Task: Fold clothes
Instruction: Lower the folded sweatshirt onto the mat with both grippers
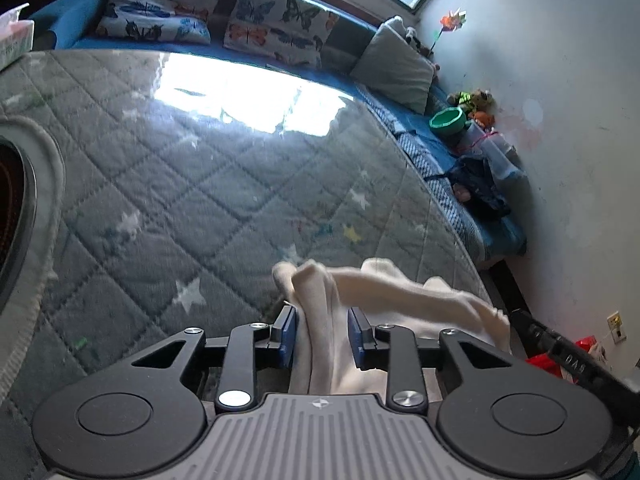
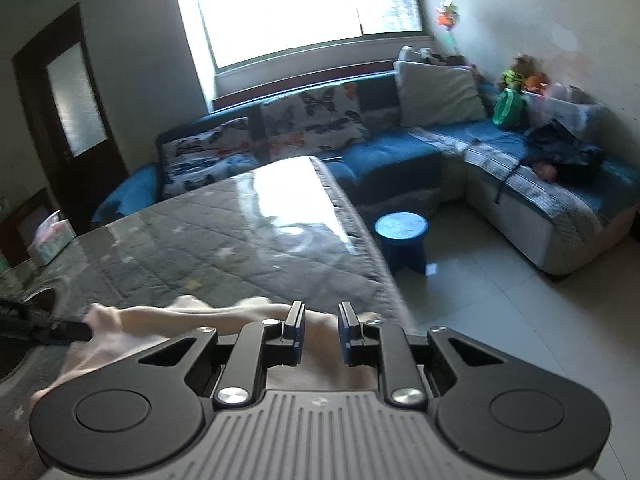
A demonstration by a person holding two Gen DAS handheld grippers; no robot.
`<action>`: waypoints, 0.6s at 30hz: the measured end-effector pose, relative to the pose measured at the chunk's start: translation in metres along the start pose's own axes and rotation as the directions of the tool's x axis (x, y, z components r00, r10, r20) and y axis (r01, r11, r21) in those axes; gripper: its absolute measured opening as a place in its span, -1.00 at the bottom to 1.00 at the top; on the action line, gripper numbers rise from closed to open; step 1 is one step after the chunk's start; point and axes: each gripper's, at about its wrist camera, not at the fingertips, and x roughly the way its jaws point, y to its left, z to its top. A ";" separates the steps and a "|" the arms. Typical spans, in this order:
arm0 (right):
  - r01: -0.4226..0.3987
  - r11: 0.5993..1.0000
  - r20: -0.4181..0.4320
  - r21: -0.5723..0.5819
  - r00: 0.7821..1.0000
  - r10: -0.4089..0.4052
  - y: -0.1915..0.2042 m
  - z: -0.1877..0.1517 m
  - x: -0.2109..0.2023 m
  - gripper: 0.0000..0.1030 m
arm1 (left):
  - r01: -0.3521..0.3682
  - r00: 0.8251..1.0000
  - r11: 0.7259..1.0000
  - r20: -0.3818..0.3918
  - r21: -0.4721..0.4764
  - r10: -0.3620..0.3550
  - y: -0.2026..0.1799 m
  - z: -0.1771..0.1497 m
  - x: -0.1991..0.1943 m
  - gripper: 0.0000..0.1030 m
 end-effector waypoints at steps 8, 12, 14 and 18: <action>-0.047 0.998 -0.053 -0.050 0.998 0.044 0.028 0.000 0.036 -0.66 | -0.017 1.000 1.000 0.006 0.004 0.017 0.001 0.008 0.011 -0.39; -0.034 0.998 -0.067 -0.060 0.997 0.030 0.031 -0.002 0.050 -0.66 | -0.025 1.000 1.000 0.009 0.005 0.025 0.001 0.012 0.017 -0.39; -0.031 0.998 -0.074 -0.059 0.997 0.026 0.031 -0.004 0.054 -0.64 | -0.031 0.999 1.000 0.008 0.007 0.031 0.002 0.013 0.020 -0.39; -0.029 0.998 -0.077 -0.057 0.997 0.025 0.031 -0.005 0.057 -0.60 | -0.040 0.999 0.999 0.000 0.007 0.040 0.005 0.012 0.026 -0.39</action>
